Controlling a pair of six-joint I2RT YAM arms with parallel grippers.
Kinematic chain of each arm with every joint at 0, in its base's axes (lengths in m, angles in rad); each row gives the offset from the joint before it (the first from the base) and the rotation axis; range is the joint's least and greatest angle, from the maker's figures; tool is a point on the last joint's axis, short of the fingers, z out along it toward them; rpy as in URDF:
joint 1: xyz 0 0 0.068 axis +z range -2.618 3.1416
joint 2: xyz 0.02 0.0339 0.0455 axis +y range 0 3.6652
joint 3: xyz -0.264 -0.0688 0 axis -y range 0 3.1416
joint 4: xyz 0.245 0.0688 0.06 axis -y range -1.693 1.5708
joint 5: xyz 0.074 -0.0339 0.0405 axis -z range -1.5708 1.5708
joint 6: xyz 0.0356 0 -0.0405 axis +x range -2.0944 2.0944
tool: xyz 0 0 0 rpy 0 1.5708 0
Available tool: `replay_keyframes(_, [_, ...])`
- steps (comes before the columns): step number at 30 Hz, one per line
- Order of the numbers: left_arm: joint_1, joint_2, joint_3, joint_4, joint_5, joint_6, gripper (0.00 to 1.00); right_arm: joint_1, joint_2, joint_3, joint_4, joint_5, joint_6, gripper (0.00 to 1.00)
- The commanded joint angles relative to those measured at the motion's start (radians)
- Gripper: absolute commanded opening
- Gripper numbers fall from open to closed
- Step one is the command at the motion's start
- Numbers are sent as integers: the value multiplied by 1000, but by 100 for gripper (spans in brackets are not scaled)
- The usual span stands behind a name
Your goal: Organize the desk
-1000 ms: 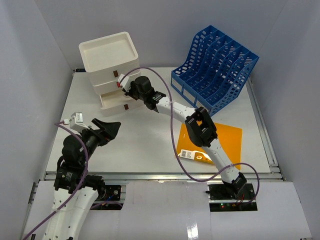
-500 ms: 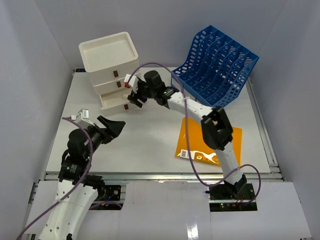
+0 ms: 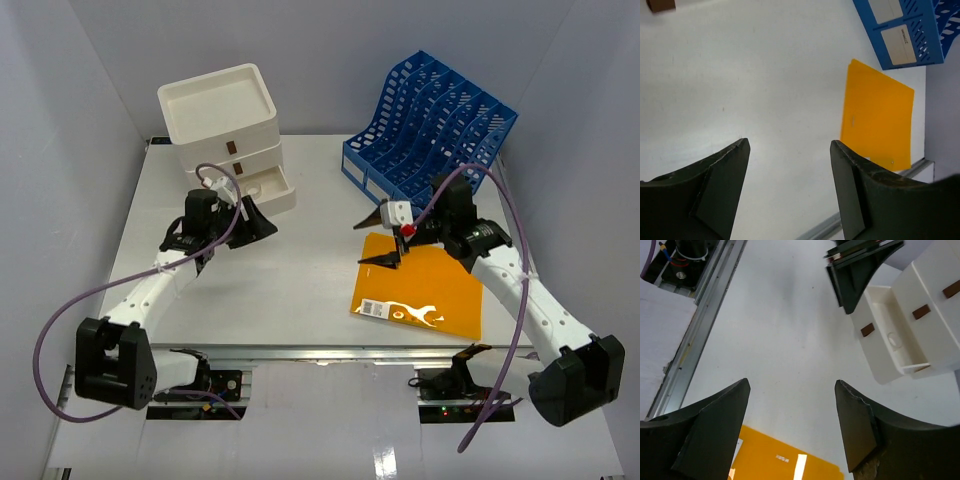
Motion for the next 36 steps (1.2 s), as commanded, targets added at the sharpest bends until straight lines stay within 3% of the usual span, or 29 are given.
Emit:
replay_keyframes(1, [-6,144,182,-37,-47,338,74,-48,-83,-138,-85,-134,-131,73])
replay_keyframes(5, [-21,233,251,-60,-112,640,75,-105,-126,-190,-87,-188,-145,70])
replay_keyframes(11, [-23,293,264,-54,-141,864,78,-184,-137,-219,-91,-236,-142,69])
replay_keyframes(15, [-23,331,273,-47,-105,955,65,-208,-138,-221,-85,-226,-131,66])
replay_keyframes(23, [-25,413,235,19,-74,1022,44,-220,-147,-226,-83,-192,-129,64])
replay_keyframes(26, [-25,432,202,100,-123,1039,27,-222,-142,-227,-81,-197,-129,64])
replay_keyframes(27, [-25,439,189,124,-154,1042,25,-223,-138,-229,-81,-198,-127,64])
replay_keyframes(32, [-25,508,229,212,-192,1074,27,-233,-130,-231,-81,-186,-128,63])
replay_keyframes(36, [-21,573,274,258,-255,1099,35,-244,-123,-232,-81,-172,-133,63])
